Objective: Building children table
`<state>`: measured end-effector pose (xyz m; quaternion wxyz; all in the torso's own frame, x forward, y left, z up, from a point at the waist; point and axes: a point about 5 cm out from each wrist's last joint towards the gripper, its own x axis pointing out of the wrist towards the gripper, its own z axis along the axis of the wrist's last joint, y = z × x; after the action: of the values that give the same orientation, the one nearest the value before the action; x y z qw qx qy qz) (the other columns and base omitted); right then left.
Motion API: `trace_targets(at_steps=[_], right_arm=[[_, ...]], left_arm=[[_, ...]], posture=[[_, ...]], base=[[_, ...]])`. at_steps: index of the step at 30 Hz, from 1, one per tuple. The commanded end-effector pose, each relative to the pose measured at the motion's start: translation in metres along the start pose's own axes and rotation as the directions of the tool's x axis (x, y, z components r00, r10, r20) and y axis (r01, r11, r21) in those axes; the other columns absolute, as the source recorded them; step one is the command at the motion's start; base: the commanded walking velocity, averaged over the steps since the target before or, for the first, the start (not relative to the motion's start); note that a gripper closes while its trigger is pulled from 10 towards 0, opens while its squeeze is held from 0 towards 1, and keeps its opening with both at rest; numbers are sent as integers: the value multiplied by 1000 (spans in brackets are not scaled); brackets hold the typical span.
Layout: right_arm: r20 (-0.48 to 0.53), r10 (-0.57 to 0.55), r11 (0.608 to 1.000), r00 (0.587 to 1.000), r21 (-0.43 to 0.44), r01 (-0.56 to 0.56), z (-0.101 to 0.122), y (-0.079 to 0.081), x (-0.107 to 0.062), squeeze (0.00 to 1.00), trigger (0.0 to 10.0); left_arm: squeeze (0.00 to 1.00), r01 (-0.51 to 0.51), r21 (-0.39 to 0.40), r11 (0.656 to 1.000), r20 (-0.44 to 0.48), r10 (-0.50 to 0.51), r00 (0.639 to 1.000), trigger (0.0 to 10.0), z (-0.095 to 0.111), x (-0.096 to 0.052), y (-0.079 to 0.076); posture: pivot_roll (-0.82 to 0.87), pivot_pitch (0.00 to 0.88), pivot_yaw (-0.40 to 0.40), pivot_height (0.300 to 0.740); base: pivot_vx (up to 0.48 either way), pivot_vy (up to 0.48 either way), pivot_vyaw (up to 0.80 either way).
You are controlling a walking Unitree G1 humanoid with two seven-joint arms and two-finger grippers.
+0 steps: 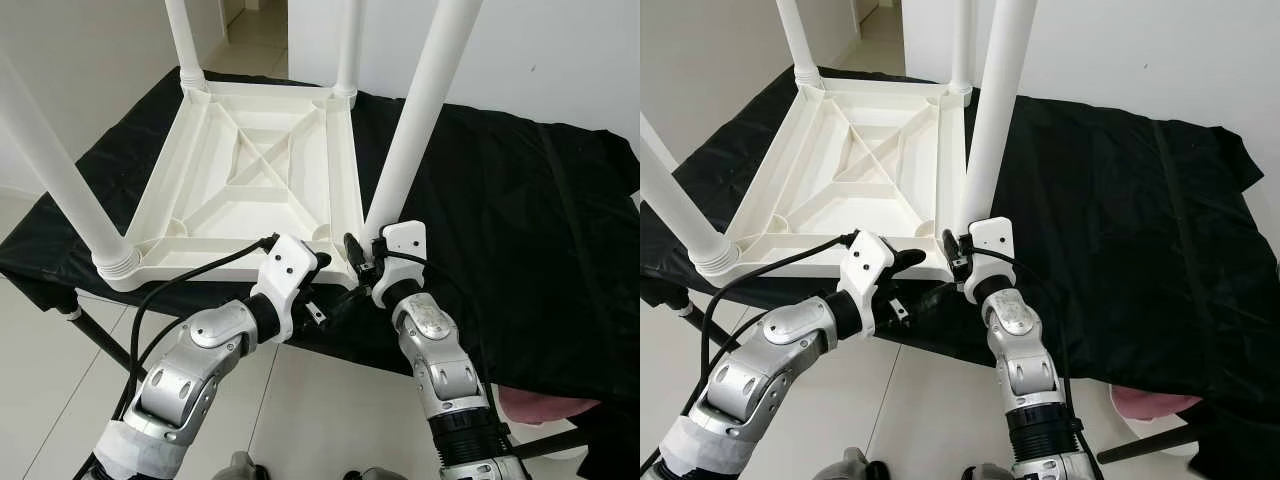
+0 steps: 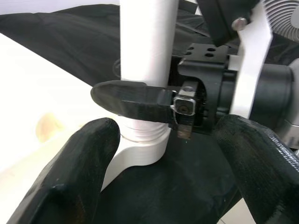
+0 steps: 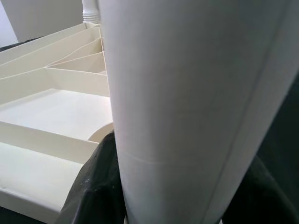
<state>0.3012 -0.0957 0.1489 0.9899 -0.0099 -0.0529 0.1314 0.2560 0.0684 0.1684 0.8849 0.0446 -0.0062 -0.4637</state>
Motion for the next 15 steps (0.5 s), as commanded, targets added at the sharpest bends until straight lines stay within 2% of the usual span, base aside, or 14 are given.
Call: trace_targets(at_steps=[1, 2, 7, 8, 9, 10, 11, 12, 14, 15], right_arm=[[24, -27, 1000, 999, -12, 27, 7, 0, -3, 0, 10000], [21, -29, 1000, 999, -10, 29, 9, 0, -4, 1000, 10000], [23, -3, 1000, 1000, 7, 3, 13, -8, -5, 1000, 10000], [17, 28, 1000, 999, 7, -28, 14, -10, -4, 1000, 10000], [-4, 107, 994, 994, 2, -107, 13, -12, -3, 957, 10000], [-4, 107, 994, 994, 2, -107, 13, -12, -3, 957, 10000], [-21, 158, 987, 987, 0, -158, 13, -13, -3, 957, 10000], [-38, 231, 973, 972, 4, -231, 11, -15, -3, 0, 10000], [-47, 362, 927, 931, -86, -365, 10, -23, -5, 0, 10000], [-68, 430, 891, 900, -129, -435, 8, -29, -6, 0, 10000]], left_arm=[[0, 13, -6, 1000, -3, -13, 1000, 10000, -2, -1, 0], [0, 16, -5, 1000, -4, -16, 1000, 10000, -3, -1, 0], [0, 20, -4, 1000, -5, -20, 1000, 10000, -3, 0, 0], [0, 20, -4, 1000, -5, -20, 1000, 10000, -3, 0, 0], [0, 21, -4, 1000, -4, -21, 1000, 10000, -3, 0, -1], [0, 21, -4, 1000, -4, -21, 1000, 10000, -3, 0, -1], [0, 21, -5, 1000, -4, -21, 1000, 10000, -3, 0, -1], [0, 21, -6, 1000, -4, -21, 1000, 10000, -3, 0, -2], [0, 23, -6, 1000, -5, -23, 1000, 10000, -4, 0, -3], [0, 24, -8, 1000, -5, -24, 1000, 10000, -4, 0, -3]], posture=[[-84, 60, 3, 740], [-88, 60, 9, 740], [-89, 60, 8, 740], [-87, 60, 7, 740], [-86, 56, 5, 740], [-86, 56, 5, 740], [-86, 56, 5, 740], [-86, 55, 4, 740], [-86, 55, 4, 740], [-86, 53, 5, 740]], base=[[0, 0, 0], [0, 0, 0], [0, 0, 0], [0, 0, 0], [0, 0, 0], [0, 0, 0], [0, 0, 0], [0, 0, 0], [0, 0, 0], [0, 0, 0]])
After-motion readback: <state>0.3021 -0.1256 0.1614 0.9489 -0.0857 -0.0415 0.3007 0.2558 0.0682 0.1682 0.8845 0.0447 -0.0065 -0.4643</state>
